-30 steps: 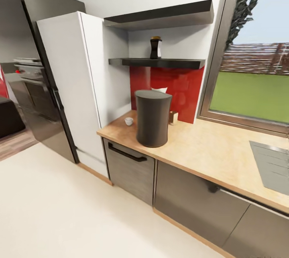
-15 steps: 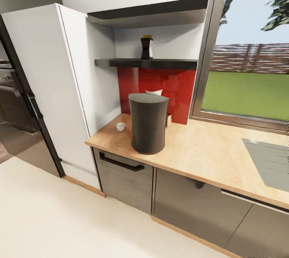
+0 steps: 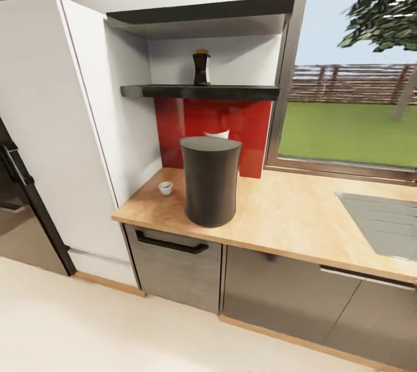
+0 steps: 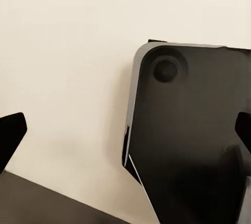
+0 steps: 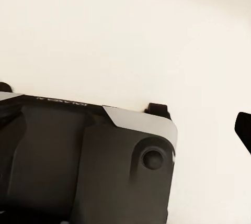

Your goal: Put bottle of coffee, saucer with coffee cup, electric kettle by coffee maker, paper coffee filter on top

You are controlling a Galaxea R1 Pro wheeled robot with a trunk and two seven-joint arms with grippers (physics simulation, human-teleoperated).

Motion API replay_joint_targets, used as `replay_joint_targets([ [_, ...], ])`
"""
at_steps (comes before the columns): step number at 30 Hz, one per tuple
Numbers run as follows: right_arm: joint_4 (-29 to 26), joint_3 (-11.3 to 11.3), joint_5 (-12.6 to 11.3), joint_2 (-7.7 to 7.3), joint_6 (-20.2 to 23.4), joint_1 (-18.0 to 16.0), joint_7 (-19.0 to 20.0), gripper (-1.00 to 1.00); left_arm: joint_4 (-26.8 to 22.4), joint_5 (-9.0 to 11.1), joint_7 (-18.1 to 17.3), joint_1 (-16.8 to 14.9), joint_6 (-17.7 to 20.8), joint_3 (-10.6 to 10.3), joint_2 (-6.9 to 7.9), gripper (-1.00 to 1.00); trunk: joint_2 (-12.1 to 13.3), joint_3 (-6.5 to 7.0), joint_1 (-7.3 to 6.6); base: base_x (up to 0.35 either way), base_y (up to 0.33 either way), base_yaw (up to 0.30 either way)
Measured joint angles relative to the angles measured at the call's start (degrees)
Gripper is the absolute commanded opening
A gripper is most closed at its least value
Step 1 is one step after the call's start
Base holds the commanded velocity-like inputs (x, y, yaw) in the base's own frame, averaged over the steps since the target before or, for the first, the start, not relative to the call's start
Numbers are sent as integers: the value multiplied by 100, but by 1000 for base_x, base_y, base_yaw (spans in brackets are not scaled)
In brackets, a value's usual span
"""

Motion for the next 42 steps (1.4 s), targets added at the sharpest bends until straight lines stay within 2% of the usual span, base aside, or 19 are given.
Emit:
replay_joint_targets([
  [8, 0, 0, 0, 7, 0, 8, 1, 100, 0, 0, 0, 1, 0, 0, 6, 100, 0, 0, 0, 1, 338, -261],
  [15, -7, 0, -4, 45, 2, 9, 1, 100, 0, 0, 0, -1, 0, 0, -7, 100, 0, 0, 0, 0, 338, -56],
  [20, -8, 1, -9, 177, 8, 9, 14, 100, 0, 0, 0, 1, 0, 0, 0, 100, 0, 0, 0, 0, 338, -3],
  [23, -8, -5, -9, 194, 8, 9, 14, 100, 0, 0, -4, 4, 0, 0, 7, 100, 0, 0, 0, 31, 336, 0],
  [35, -13, -17, -18, 181, 4, 8, -12, 100, 0, -9, -3, 2, 1, 0, 14, 100, -1, 0, -3, 242, 243, -7],
  [42, -16, -17, -24, 170, 7, 8, -10, 100, 1, -6, -3, 1, 1, 0, -6, 100, 0, 0, 0, 118, 86, -225],
])
